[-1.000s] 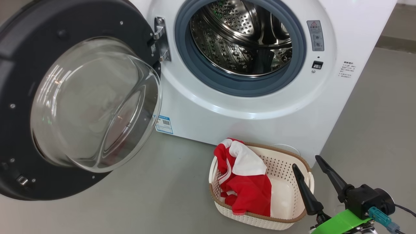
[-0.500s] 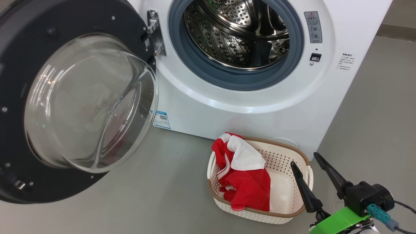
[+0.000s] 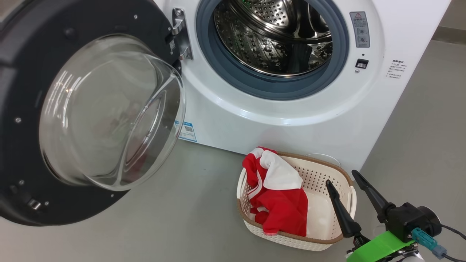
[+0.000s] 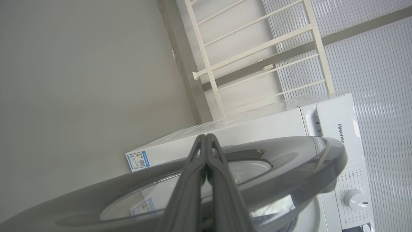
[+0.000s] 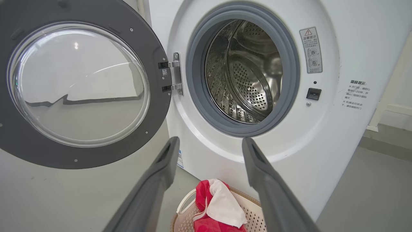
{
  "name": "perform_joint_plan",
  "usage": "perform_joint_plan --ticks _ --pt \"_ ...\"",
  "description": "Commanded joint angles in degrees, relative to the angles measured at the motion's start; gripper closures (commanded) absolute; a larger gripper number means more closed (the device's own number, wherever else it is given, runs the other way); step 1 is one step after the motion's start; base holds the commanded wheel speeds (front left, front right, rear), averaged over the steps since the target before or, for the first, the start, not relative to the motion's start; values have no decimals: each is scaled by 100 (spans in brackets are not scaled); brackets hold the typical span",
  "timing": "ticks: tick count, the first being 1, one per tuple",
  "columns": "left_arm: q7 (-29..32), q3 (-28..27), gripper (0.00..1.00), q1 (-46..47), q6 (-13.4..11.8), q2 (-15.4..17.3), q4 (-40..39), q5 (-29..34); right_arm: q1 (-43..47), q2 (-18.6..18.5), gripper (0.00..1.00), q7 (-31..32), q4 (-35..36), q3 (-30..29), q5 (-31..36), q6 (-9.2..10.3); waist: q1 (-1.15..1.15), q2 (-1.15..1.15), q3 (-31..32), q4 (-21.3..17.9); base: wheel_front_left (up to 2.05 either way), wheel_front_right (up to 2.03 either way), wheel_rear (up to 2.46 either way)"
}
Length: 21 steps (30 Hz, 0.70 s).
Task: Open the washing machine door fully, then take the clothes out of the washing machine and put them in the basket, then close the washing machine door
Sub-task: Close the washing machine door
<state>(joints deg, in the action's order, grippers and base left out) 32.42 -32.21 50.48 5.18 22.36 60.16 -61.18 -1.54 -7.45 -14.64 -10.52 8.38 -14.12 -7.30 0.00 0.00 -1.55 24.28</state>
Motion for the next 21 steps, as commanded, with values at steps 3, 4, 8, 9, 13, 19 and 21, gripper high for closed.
perform_joint_plan --ticks 3,4,8,9,13,19,21 --pt "212 -35 100 -212 100 13 -289 -89 -163 -34 0 -36 112 105 -20 -19 0 0 3 9 0 0 0" --pt "246 -40 100 -257 107 -33 -369 -116 -165 -29 0 -36 108 109 -20 -19 0 0 5 7 0 0 0" --pt "412 -96 100 -449 115 -228 -731 -260 -166 -9 0 -36 99 114 -25 -19 0 0 12 2 0 0 0" --pt "451 -130 100 -496 100 -281 -833 -313 -163 -4 0 -36 100 111 -27 -19 0 0 14 1 0 0 0" --pt "688 -268 100 -789 -42 -555 -1458 -546 -135 19 0 -36 102 71 -36 -19 0 0 15 -11 0 0 0" --pt "993 -367 100 -1304 -307 -919 -2550 -742 -122 60 0 -36 73 76 -42 -19 0 0 32 -72 0 0 0" --pt "1092 -403 100 -1473 -449 -1073 -2976 -818 -120 71 0 -36 58 80 -44 -19 0 0 37 -93 0 0 0"
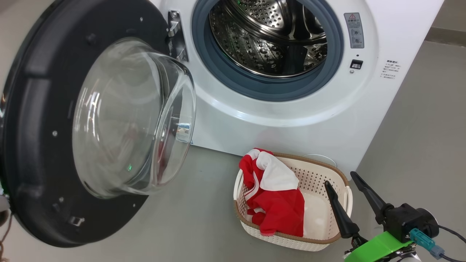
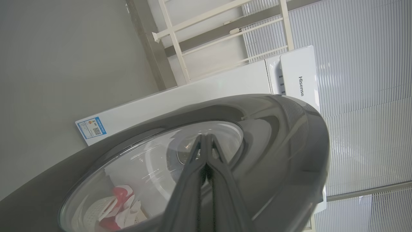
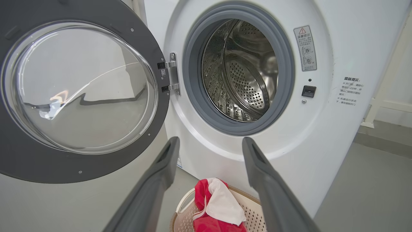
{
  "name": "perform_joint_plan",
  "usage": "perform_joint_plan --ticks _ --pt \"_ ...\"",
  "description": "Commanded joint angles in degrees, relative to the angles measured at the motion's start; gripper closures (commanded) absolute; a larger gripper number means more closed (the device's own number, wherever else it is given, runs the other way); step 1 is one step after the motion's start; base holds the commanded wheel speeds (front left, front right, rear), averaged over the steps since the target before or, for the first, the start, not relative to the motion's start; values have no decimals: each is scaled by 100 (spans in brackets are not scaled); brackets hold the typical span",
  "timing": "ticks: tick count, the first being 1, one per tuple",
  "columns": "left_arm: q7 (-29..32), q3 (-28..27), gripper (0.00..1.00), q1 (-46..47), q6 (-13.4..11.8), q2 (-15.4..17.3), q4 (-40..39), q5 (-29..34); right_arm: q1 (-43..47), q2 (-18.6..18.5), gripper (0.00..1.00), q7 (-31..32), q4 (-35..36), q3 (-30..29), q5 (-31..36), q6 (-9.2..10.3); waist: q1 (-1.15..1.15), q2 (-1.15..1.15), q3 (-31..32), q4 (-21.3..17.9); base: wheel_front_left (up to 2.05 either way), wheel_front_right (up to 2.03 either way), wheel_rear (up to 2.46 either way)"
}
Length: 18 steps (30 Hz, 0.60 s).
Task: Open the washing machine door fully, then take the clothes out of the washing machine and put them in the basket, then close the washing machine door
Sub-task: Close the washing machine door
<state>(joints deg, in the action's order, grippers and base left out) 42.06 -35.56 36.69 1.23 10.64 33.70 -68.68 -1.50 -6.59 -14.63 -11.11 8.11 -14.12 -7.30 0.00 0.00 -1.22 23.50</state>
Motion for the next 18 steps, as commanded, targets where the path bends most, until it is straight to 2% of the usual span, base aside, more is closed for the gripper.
perform_joint_plan --ticks 1,5,10,14,18 --pt "183 -77 100 -177 -127 21 -550 -101 -123 -11 0 -37 112 101 -46 -19 0 0 8 -26 0 0 0" --pt "355 -102 100 -522 -440 -306 -1482 -209 -110 -3 0 -37 99 84 -49 -19 0 0 14 -78 0 0 0" --pt "536 -51 100 -942 -764 -565 -2427 -303 -95 -13 0 -37 94 70 -50 -19 0 0 -4 -142 0 0 0" --pt "491 48 100 -1176 -962 -700 -2946 -385 -111 -18 0 -37 76 72 -36 -19 0 0 -30 -186 0 0 0" --pt "439 208 100 -1322 -1057 -748 -3188 -490 -134 -11 0 -37 70 73 -25 -19 0 0 -56 -217 0 0 0"
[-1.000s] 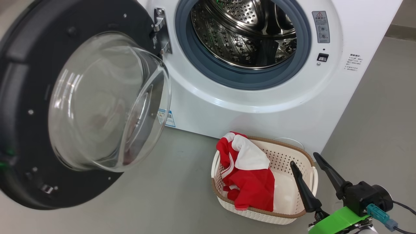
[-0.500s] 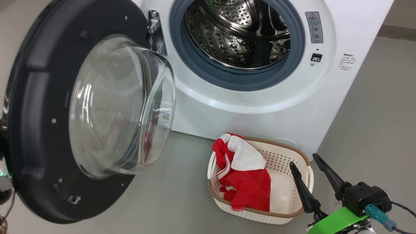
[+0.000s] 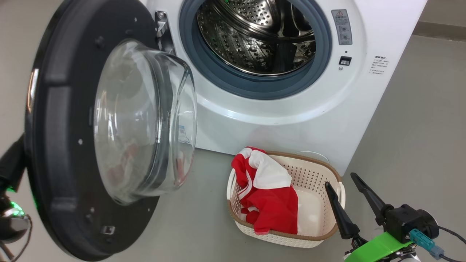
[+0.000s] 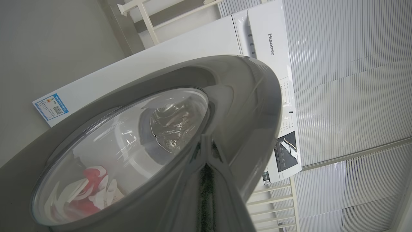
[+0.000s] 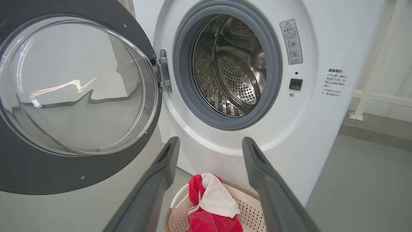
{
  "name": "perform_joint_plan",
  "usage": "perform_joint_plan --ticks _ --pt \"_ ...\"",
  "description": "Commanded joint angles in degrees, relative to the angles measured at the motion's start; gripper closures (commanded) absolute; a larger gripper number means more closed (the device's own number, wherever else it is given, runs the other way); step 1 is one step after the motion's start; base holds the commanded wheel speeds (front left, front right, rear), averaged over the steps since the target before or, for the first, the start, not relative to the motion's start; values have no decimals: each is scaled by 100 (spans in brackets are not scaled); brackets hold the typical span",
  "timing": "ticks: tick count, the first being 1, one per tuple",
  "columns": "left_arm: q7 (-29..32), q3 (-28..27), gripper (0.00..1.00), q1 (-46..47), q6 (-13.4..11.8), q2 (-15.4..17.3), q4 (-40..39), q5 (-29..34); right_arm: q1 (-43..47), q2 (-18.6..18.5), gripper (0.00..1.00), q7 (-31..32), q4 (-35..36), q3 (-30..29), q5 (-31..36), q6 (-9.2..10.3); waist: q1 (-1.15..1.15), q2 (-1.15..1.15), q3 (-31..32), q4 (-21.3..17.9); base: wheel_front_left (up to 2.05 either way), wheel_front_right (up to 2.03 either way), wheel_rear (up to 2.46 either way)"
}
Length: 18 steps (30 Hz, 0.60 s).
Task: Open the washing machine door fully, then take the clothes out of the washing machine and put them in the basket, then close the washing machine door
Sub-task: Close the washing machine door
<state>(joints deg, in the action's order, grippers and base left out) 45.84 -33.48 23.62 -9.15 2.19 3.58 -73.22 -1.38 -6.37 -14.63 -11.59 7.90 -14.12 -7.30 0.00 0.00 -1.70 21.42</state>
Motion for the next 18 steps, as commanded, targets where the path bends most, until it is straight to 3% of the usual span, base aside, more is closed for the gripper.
perform_joint_plan --ticks 1,18 --pt "37 58 100 -57 -53 87 -232 -89 -150 -31 0 -37 114 96 -22 -19 0 0 -11 -19 0 0 0" --pt "-623 1290 100 -1008 -449 69 -923 -1196 -108 22 0 -37 56 131 -32 -19 0 0 106 -275 0 0 0"
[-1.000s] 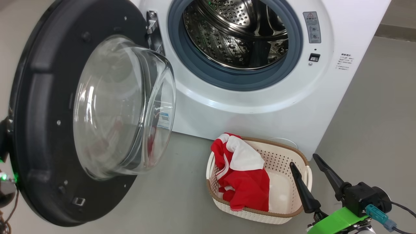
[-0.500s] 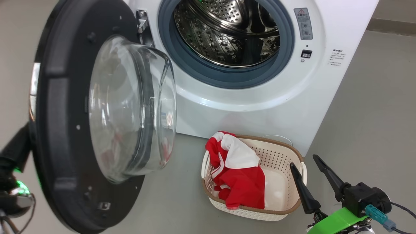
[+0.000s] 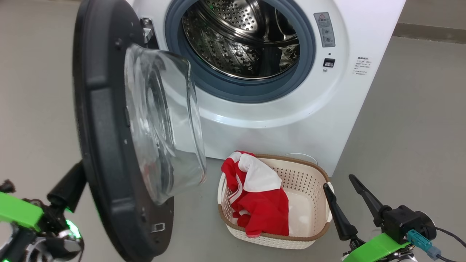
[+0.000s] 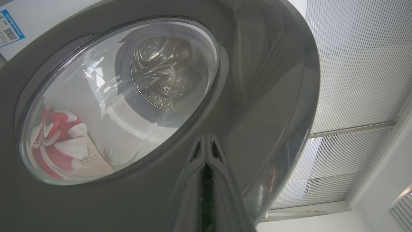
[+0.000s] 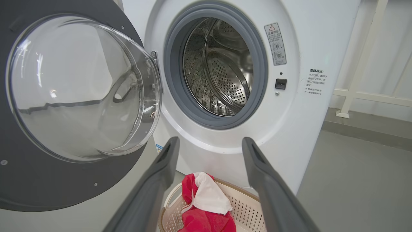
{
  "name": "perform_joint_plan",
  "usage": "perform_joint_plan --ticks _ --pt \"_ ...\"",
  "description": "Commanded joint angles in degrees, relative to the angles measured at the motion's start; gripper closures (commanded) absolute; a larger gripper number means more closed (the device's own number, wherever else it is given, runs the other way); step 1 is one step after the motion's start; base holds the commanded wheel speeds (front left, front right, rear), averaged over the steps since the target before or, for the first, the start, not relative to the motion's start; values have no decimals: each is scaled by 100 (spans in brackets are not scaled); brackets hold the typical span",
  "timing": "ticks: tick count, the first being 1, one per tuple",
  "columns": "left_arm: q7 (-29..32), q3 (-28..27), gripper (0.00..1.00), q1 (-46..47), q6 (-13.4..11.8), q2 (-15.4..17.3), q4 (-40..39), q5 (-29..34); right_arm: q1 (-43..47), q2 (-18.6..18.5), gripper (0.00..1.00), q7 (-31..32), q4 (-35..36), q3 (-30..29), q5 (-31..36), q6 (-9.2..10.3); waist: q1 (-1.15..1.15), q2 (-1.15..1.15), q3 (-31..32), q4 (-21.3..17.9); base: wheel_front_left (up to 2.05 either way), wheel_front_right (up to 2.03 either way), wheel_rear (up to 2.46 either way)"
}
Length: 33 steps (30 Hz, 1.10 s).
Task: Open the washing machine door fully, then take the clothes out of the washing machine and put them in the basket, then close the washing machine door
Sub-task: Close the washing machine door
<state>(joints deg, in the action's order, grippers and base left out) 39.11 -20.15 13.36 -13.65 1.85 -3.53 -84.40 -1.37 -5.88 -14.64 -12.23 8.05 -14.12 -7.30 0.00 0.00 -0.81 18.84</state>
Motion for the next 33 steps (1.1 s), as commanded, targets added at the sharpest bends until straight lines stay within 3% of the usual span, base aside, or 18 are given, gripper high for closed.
perform_joint_plan --ticks 1,17,28,29,30,31,32,33 --pt "14 26 100 -19 -3 103 -239 -120 -102 -25 0 -36 119 122 -35 -19 0 0 29 -30 0 0 0" --pt "-430 848 100 -440 39 103 -449 -585 -36 -59 0 -36 108 174 -58 -19 0 0 133 -343 0 0 0" --pt "-803 798 100 -527 190 106 -370 -673 -29 -32 0 -36 79 162 -59 -19 0 0 169 -451 0 0 0" --pt "-948 771 91 -546 254 158 -356 -499 -22 -26 0 -36 78 158 -58 -19 0 0 177 -452 0 0 0" --pt "-1140 794 65 -575 362 284 -338 -165 -20 -20 0 -36 76 154 -57 -19 0 0 182 -452 0 0 0" --pt "-1366 839 16 -601 493 402 -313 207 -22 -15 0 -36 74 149 -56 -19 0 0 183 -450 0 0 0" --pt "-1566 891 0 -616 589 460 -263 503 -27 -10 0 -36 74 143 -54 -19 0 0 184 -445 0 0 0" --pt "-1730 951 0 -624 661 495 -211 746 -31 -5 0 -36 73 135 -53 -19 0 0 187 -438 0 0 0"
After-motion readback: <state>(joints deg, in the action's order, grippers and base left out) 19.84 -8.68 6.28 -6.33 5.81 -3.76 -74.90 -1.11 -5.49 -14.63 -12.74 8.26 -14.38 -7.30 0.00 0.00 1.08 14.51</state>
